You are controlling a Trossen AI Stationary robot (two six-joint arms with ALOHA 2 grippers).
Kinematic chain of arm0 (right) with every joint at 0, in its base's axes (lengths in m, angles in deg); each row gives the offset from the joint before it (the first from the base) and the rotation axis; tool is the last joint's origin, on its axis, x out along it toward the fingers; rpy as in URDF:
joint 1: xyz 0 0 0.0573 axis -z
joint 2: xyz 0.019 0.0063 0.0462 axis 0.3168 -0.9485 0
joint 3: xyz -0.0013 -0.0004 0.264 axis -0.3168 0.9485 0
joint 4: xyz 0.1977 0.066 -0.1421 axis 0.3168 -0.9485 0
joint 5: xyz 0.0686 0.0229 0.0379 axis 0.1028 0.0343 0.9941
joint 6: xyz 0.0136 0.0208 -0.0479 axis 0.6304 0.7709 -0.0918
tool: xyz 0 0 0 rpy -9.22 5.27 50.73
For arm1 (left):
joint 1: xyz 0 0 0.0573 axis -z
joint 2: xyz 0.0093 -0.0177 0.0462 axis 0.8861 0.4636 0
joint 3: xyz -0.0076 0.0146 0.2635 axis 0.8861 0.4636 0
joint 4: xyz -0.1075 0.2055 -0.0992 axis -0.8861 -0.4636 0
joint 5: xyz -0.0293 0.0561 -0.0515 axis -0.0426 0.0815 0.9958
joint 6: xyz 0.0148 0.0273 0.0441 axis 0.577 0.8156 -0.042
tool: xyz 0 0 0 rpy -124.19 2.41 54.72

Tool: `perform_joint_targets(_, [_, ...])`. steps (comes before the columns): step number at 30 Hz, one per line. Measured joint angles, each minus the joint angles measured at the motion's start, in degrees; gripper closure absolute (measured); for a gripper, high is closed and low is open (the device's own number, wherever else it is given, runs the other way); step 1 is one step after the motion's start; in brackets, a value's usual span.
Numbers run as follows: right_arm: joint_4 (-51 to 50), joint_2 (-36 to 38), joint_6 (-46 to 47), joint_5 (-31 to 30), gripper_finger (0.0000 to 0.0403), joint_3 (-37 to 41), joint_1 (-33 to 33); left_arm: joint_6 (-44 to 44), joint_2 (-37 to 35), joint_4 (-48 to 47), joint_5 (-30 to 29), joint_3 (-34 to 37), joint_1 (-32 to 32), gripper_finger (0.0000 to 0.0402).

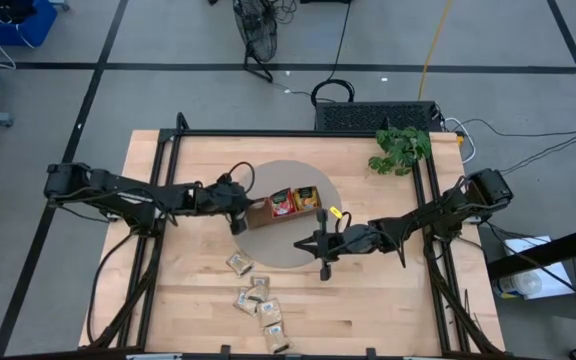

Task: Pick & Place Tea
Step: Put the brown tea bag into the wooden organizer

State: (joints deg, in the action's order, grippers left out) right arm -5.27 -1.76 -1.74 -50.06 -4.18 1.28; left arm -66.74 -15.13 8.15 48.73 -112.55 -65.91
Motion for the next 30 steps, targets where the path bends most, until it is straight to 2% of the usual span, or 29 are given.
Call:
perform_joint_targets(15, [-0.4,0.0,0.1,0.0,0.0403,0.0,0.0,4.1,0.7,-0.9,-2.1,0.0,-0.3,0.0398])
perform_joint_targets(22, [-0.8,0.0,0.1,0.1,0.0403,0.0,0.0,5.0,0.7,-1.0,-2.1,0.0,-0.3,0.0377])
perform_joint_targets(30, [-0.9,0.0,0.1,0.1,0.0403,0.0,0.0,4.2,0.7,-1.3,-5.7,0.0,-0.3,0.0341])
